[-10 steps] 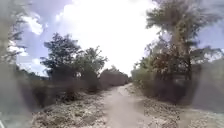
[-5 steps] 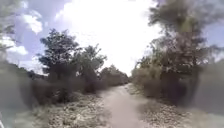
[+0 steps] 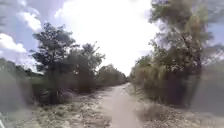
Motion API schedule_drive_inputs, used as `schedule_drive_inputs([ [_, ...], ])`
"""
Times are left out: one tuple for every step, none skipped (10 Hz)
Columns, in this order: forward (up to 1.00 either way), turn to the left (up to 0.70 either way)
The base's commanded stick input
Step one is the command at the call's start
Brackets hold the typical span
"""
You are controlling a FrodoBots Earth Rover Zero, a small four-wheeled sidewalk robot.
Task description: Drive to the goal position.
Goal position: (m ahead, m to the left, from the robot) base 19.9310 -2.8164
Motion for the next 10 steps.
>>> schedule_drive_inputs([
  [0.7, 0.0],
  [0.7, 0.0],
  [0.7, 0.0],
  [0.7, 0.04],
  [0.7, 0.15],
  [0.7, 0.27],
  [0.7, 0.35],
  [0.7, 0.29],
  [0.7, 0.15],
  [0.7, 0.08],
])
